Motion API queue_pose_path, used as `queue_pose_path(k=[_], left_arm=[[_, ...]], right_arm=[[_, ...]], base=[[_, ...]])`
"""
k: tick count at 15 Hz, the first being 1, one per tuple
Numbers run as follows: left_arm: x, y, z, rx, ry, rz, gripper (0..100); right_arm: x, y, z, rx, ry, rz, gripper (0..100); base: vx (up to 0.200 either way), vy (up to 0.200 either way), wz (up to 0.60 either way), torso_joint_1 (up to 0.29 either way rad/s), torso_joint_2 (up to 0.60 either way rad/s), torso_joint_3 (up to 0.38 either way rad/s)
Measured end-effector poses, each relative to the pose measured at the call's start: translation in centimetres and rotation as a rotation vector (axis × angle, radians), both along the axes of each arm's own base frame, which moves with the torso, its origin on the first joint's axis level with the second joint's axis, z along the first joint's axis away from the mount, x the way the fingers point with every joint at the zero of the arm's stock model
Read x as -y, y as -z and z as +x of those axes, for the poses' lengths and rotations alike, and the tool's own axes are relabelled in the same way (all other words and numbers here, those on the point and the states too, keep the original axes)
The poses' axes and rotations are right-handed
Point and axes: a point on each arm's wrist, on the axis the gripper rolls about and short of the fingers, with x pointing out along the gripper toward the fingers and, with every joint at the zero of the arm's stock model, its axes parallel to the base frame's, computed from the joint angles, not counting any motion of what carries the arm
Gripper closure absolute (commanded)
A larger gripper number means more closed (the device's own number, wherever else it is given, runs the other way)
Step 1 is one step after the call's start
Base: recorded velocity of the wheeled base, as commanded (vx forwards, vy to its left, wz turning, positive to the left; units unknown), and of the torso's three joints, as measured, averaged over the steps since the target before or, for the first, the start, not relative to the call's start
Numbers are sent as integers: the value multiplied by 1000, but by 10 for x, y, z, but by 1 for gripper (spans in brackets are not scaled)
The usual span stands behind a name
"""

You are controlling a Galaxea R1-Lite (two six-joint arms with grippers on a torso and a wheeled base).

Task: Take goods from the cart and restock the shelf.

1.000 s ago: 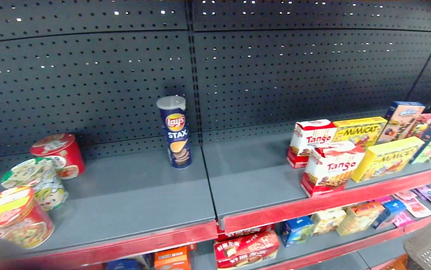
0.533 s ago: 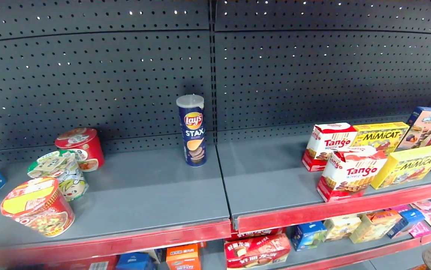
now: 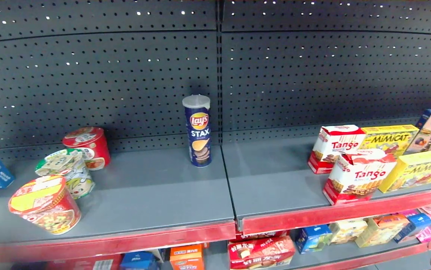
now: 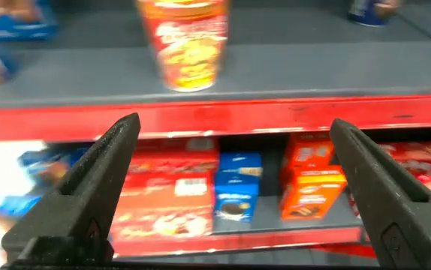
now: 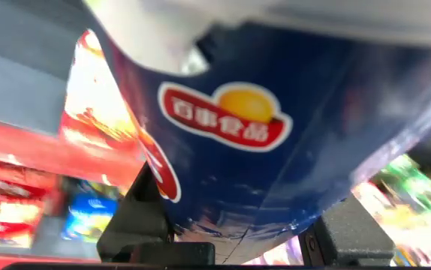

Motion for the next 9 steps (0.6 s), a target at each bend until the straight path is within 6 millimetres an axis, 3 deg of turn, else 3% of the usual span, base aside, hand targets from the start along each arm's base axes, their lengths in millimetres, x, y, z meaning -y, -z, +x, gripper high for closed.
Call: queue_pose_path(k=[9], left_arm=[[0, 0, 0, 1, -1, -3, 0]], right_arm=[[0, 1, 0, -4, -1, 0, 100]], base=[[0, 0, 0, 0, 0, 0]])
